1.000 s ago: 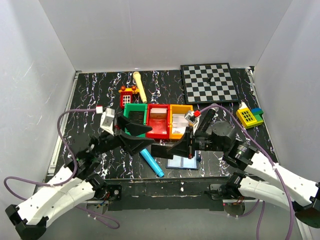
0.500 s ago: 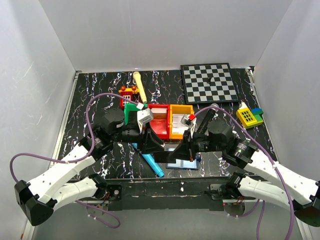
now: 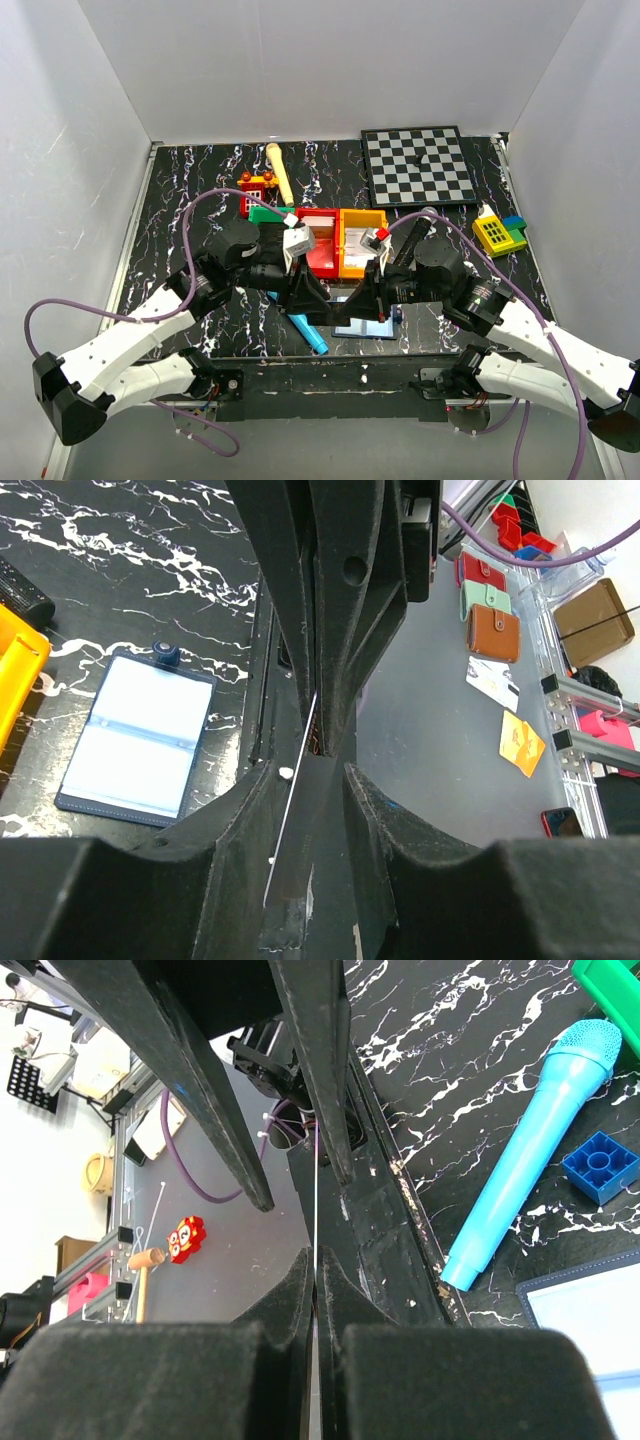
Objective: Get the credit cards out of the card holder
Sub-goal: Place the credit card in the storage box.
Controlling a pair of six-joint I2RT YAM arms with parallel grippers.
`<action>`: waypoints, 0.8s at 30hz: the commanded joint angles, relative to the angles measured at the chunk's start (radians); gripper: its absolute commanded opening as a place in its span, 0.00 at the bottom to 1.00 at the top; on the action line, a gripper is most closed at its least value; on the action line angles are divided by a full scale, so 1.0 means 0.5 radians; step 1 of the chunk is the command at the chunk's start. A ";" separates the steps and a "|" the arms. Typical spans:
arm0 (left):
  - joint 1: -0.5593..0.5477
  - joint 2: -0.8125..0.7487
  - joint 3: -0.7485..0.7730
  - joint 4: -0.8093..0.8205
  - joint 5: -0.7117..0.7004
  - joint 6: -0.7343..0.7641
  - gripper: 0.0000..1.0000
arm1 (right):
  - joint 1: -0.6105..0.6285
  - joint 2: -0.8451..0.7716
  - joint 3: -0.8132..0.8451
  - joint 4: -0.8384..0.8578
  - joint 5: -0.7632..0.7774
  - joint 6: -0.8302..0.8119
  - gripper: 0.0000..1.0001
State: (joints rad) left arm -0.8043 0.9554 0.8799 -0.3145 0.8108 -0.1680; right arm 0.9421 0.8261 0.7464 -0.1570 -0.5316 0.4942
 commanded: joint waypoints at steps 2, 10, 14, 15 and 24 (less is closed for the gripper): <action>-0.036 0.025 0.029 -0.021 -0.008 0.038 0.32 | -0.007 -0.014 0.047 0.105 -0.038 0.015 0.01; -0.048 0.022 0.032 -0.021 -0.029 0.038 0.13 | -0.007 -0.020 0.035 0.108 -0.035 0.018 0.01; -0.048 0.025 0.032 -0.021 -0.005 0.038 0.11 | -0.007 -0.020 0.035 0.111 -0.038 0.018 0.01; -0.048 0.031 0.029 -0.021 -0.005 0.035 0.11 | -0.007 -0.023 0.035 0.111 -0.035 0.018 0.01; -0.048 0.059 0.014 -0.024 0.044 0.032 0.00 | -0.007 -0.026 0.035 0.115 -0.038 0.021 0.01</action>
State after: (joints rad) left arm -0.8223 0.9794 0.8799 -0.3141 0.8150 -0.1604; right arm 0.9421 0.8257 0.7460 -0.1566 -0.5388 0.4976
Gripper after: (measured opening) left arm 0.015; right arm 0.028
